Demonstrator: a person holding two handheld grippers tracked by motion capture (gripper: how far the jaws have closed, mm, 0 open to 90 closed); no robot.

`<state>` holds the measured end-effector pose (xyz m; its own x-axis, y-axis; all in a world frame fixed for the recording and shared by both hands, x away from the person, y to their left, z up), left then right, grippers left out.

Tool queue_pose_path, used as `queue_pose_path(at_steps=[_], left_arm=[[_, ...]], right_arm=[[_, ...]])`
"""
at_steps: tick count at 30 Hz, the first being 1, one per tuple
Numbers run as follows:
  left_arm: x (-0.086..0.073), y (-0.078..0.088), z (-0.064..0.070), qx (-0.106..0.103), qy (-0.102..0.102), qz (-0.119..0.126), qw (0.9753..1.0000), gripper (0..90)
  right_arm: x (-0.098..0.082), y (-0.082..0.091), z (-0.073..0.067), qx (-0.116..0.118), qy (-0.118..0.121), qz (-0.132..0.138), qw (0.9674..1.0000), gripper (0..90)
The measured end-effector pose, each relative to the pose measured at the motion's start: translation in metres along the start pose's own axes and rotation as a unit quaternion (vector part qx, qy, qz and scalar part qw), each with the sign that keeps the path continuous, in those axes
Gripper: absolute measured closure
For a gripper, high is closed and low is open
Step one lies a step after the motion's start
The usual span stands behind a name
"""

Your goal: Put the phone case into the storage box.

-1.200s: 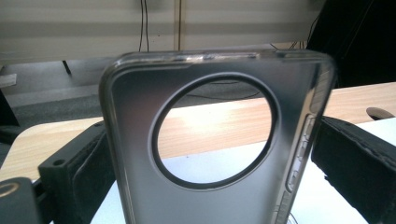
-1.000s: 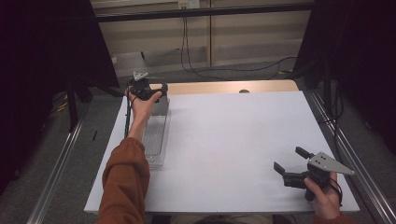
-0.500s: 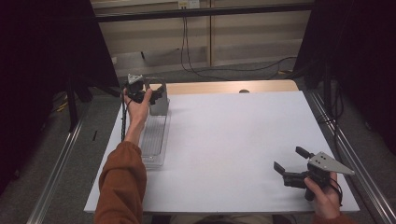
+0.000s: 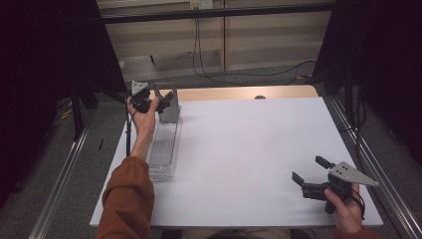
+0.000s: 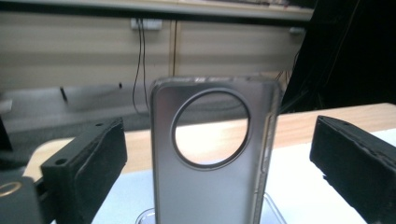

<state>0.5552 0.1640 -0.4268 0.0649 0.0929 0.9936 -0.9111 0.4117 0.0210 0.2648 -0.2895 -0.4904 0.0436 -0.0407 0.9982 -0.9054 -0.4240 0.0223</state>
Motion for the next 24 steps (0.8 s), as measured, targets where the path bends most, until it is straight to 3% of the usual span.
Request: queue_pose_path(at_steps=[5,10,16,20,24], left_arm=[[0.005,0.007,0.006,-0.015,0.002,0.008,0.9999,3.2],[0.013,0.018,0.014,-0.046,0.001,0.016,0.9988,2.3],[0.016,0.026,0.02,-0.054,0.007,0.031,0.998,2.3],[0.014,0.031,0.029,-0.067,-0.005,0.032,0.9972,2.3],[0.016,0.039,0.042,-0.088,0.0,0.042,0.9952,2.3]], right_arm=[[-0.001,-0.001,0.0,0.003,-0.003,-0.003,1.0,0.0],[-0.001,-0.003,0.001,0.004,-0.003,-0.001,1.0,0.0],[-0.001,-0.001,0.002,0.001,-0.006,0.0,1.0,0.0],[-0.001,-0.001,0.002,-0.001,-0.006,0.001,1.0,0.0],[-0.001,0.0,0.002,-0.002,-0.007,0.001,1.0,0.0]])
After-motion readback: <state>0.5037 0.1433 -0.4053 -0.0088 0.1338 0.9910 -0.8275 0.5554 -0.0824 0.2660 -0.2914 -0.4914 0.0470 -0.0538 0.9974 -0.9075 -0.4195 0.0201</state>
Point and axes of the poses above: each handheld gripper's, and its own axes: y roughly backward along the jaws, x roughly out of its top, z roughly to its right, the point moved 7 cm from there along -y, roughly forward along the jaws, and after that the axes turned 15 degrees about z, right-handed, at the moved point
